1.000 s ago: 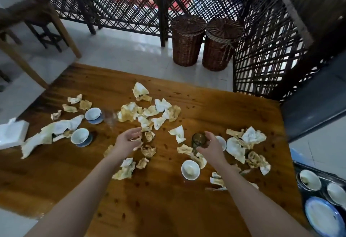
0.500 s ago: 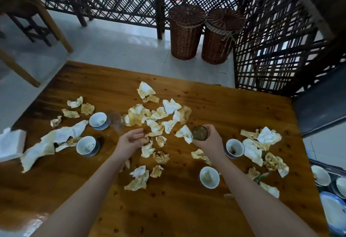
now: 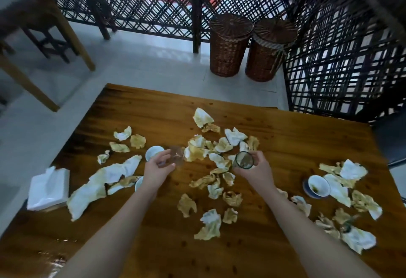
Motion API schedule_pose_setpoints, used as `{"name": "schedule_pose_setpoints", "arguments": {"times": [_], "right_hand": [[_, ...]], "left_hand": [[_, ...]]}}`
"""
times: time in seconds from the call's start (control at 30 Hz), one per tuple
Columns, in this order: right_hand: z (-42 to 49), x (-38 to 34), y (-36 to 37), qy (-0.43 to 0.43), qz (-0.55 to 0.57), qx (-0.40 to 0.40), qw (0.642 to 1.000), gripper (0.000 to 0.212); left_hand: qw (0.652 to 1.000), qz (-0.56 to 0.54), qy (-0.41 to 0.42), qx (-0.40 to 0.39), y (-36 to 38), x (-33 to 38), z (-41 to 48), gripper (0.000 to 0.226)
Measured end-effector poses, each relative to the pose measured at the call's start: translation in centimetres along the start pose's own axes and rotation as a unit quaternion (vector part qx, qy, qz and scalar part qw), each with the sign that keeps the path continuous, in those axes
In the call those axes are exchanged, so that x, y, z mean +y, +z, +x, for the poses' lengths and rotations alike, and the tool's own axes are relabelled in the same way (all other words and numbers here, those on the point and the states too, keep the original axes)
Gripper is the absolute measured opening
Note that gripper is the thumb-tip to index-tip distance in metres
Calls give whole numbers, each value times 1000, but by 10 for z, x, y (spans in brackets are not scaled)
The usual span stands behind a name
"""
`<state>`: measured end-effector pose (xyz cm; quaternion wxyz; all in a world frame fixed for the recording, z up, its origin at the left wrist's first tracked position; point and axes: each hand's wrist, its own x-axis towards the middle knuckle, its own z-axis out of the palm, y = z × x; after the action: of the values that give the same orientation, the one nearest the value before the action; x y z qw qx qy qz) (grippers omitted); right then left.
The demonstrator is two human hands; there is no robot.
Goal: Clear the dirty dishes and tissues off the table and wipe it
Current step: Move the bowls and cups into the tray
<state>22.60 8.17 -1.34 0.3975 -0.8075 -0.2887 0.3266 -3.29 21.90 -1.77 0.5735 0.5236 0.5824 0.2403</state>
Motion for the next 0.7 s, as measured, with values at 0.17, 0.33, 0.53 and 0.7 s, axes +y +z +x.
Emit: {"name": "schedule_pose_setpoints", "arguments": {"times": [0.17, 0.33, 0.53, 0.7], "right_hand": [[0, 1, 9, 22, -14, 5, 1000, 61], [0, 12, 12, 39, -6, 18, 999, 65], [-8, 19, 9, 50, 0, 38, 998, 57], [-18, 25, 5, 60, 6, 54, 997, 57]], "left_hand": [[999, 16, 9, -35, -2, 0, 20, 61], [996, 65, -9, -64, 7, -4, 37, 73], [984, 160, 42, -70, 20, -12, 48, 79], [969, 222, 102, -38, 31, -10, 49, 64]]}}
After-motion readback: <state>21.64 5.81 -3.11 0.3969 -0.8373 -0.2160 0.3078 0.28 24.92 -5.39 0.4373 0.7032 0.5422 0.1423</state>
